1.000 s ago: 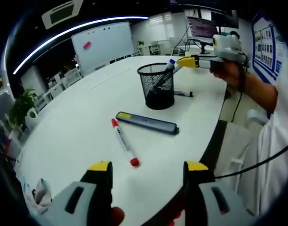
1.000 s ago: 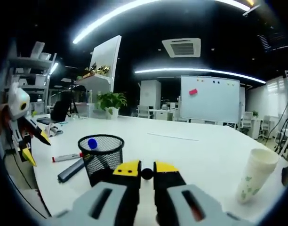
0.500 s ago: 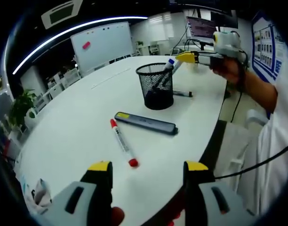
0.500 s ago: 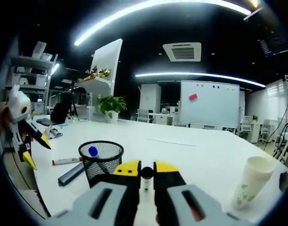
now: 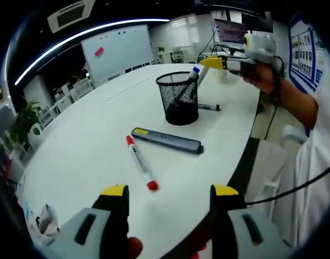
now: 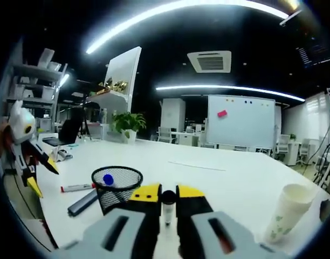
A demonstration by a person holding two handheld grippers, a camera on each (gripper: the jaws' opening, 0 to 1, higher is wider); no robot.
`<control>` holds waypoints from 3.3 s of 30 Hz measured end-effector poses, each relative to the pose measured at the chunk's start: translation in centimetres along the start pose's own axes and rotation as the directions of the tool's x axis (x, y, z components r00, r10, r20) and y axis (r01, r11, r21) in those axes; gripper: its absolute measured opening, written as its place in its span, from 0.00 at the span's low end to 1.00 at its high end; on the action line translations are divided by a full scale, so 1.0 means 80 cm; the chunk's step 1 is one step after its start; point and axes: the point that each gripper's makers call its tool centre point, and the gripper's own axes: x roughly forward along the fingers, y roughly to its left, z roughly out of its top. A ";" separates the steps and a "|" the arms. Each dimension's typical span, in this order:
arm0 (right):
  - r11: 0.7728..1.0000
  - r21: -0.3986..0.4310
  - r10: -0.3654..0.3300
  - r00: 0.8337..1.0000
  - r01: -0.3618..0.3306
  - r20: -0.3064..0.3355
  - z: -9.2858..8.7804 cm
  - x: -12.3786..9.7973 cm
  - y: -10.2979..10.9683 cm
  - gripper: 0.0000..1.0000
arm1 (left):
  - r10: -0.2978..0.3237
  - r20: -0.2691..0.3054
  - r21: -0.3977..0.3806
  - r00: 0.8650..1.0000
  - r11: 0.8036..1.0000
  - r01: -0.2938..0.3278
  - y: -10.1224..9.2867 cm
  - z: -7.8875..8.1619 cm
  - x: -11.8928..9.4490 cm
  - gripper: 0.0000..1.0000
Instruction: Place the scattered laser pointers and whiteboard markers into the pen holder and stack the scattered paper cups together
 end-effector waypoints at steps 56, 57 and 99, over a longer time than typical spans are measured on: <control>0.999 -0.037 0.030 0.997 -0.028 0.065 0.040 0.012 -0.001 0.11 | 0.000 0.001 0.006 1.000 1.000 0.000 0.000 0.004 0.000 0.61; 0.999 -0.040 0.031 0.997 -0.028 0.065 0.040 0.012 -0.001 0.11 | 0.001 0.000 0.006 1.000 1.000 -0.001 0.001 0.004 0.000 0.61; 0.998 -0.055 0.041 0.993 -0.035 0.111 0.066 0.009 0.004 0.11 | 0.002 0.004 0.008 1.000 1.000 -0.002 0.002 0.005 0.001 0.61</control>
